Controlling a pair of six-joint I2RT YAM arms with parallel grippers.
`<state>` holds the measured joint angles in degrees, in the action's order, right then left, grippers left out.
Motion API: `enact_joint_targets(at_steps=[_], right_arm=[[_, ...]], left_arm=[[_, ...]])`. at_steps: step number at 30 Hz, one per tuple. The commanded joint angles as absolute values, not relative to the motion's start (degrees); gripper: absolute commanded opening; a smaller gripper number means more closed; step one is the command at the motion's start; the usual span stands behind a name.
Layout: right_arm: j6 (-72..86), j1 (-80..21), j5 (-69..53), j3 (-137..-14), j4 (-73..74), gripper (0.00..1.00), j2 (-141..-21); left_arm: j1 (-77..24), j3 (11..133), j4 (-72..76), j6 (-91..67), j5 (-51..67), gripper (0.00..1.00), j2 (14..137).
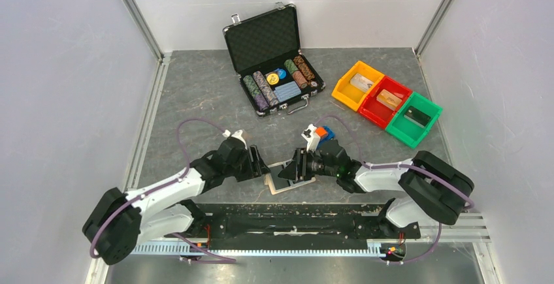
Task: Take the credit cards out of the card holder
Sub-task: Remove the credit card from the card holder.
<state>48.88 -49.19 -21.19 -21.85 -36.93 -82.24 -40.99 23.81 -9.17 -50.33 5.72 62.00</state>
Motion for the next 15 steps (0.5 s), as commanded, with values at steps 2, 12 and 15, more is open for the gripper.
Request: enact_joint_targets(at_steps=[2, 12, 15], right_arm=[[49.5, -49.8, -22.5, -23.3, -40.8, 0.49, -83.7], [49.7, -51.3, -22.2, -24.4, -41.4, 0.50, -85.7], [49.2, -51.6, -22.7, -25.2, -40.9, 0.50, -86.1]], left_arm=[[-40.1, 26.8, -15.2, -54.7, 0.2, 0.74, 55.3], [-39.6, 29.6, -21.0, -52.4, -2.9, 0.82, 52.0], [-39.6, 29.8, -21.3, -51.3, -2.4, 0.85, 51.5]])
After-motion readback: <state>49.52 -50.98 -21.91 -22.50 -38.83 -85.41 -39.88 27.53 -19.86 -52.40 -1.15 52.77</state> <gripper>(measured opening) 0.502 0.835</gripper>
